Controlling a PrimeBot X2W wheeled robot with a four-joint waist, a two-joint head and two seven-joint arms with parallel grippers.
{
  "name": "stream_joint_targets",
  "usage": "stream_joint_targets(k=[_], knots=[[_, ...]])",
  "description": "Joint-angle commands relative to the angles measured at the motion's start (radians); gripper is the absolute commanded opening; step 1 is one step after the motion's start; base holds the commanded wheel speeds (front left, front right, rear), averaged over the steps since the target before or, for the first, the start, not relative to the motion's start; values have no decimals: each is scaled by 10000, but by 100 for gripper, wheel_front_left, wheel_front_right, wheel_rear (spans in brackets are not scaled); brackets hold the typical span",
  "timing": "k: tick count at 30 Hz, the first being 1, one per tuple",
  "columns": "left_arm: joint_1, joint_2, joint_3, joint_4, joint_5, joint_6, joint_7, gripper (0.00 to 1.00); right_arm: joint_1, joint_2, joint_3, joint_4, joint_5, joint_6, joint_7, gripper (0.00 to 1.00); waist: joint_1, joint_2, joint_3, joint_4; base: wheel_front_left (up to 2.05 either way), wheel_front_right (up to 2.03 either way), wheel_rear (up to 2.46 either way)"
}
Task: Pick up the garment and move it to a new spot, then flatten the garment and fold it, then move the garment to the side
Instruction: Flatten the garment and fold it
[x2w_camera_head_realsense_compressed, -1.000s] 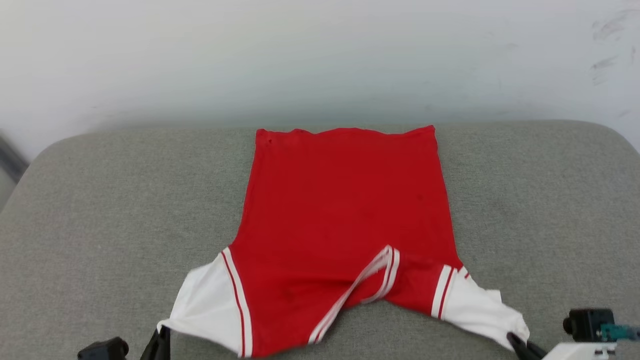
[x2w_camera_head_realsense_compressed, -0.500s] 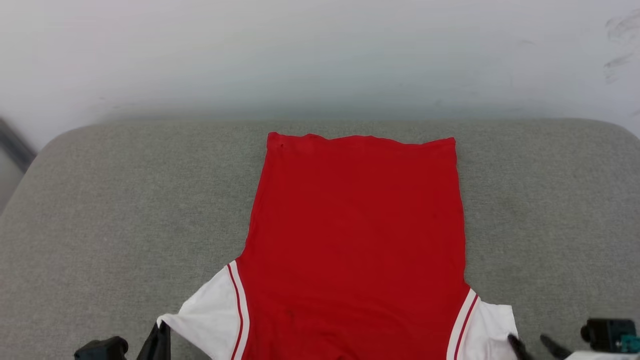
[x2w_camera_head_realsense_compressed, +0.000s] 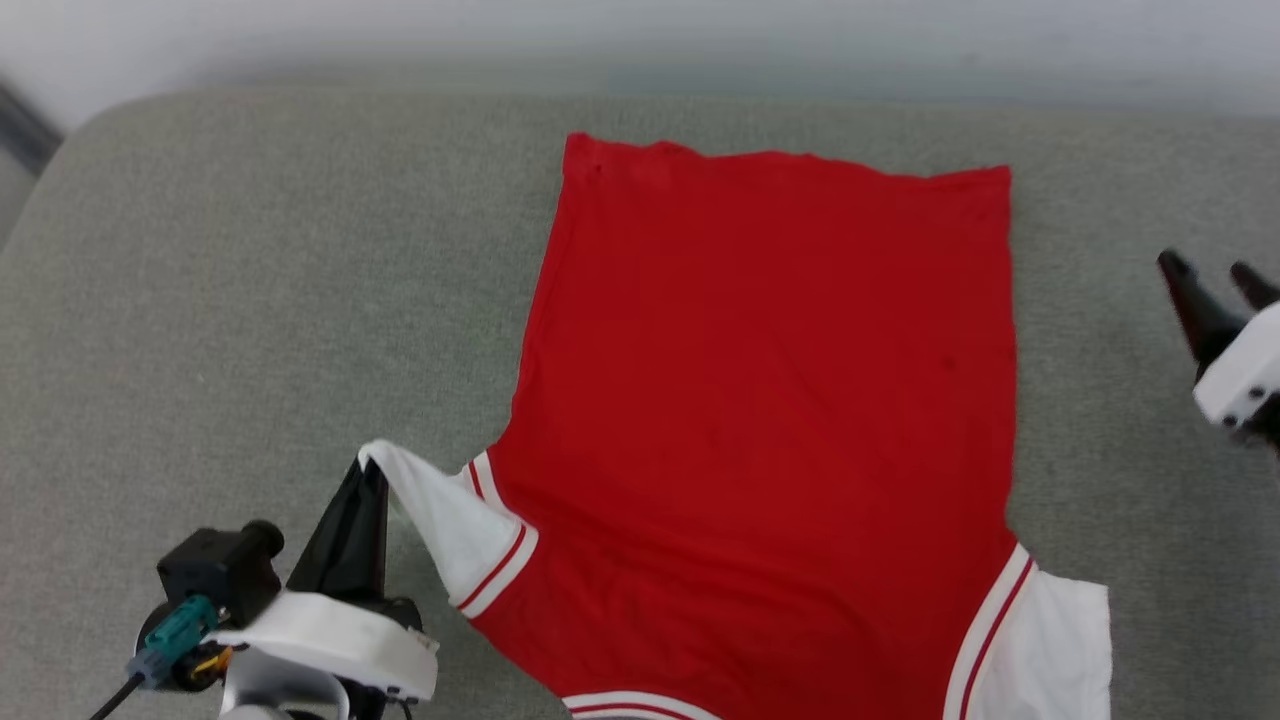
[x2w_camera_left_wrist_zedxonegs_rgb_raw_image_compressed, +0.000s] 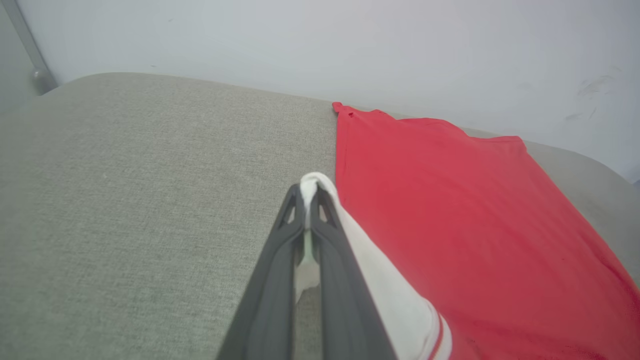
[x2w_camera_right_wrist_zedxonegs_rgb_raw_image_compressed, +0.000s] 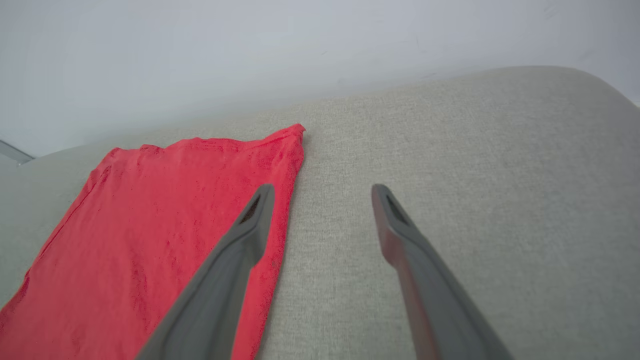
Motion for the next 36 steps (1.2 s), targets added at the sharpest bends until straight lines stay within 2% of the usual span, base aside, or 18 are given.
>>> stream_joint_targets(k=[1, 5, 11, 17, 22, 24, 25, 31, 36], knots=[[-407, -60, -46, -22, 72, -105, -95, 0, -637, -108, -22, 346, -174, 0, 127, 100, -2, 0, 1261, 584, 0, 0, 0], [-1191, -276, -182, 125, 180, -430, -331, 0, -2580, -450, -88, 1645, -523, -1, 1080, 100, -2, 0, 2234, 956, 0, 0, 0], [-1968, -507, -299, 378, 200, -771, -623, 0, -4655, -581, -51, 3096, -1073, -1, 2677, 100, -2, 0, 3080, 1329, 0, 0, 0], [-2469, -626, -372, 587, 277, -995, -798, 0, -5905, -490, -179, 3907, -1648, -1, 3509, 100, -2, 0, 3633, 1508, 0, 0, 0], [-2655, -658, -484, 813, 343, -1106, -854, 0, -5895, -114, -737, 5105, -2366, -9, 4549, 100, -2, 0, 3658, 1483, 0, 0, 0], [-2712, -662, -515, 900, 341, -1135, -863, 0, -5867, 5, -999, 5390, -2711, -9, 4795, 44, -2, 0, 3555, 1475, 0, 0, 0], [-2728, -675, -541, 921, 349, -1120, -859, 0, -5893, 72, -1081, 5434, -2828, -9, 4820, 0, -2, 0, 3490, 1469, 0, 0, 0], [-2603, -634, -592, 1068, 305, -1070, -807, 0, -6246, -63, -903, 5007, -3336, -1, 3914, 0, -2, 0, 2899, 1362, 0, 0, 0], [-2190, -603, -609, 1158, 185, -1014, -737, 0, -5934, -423, 158, 4724, -3475, -5, 3341, 0, -2, 0, 1927, 1057, 0, 0, 0]])
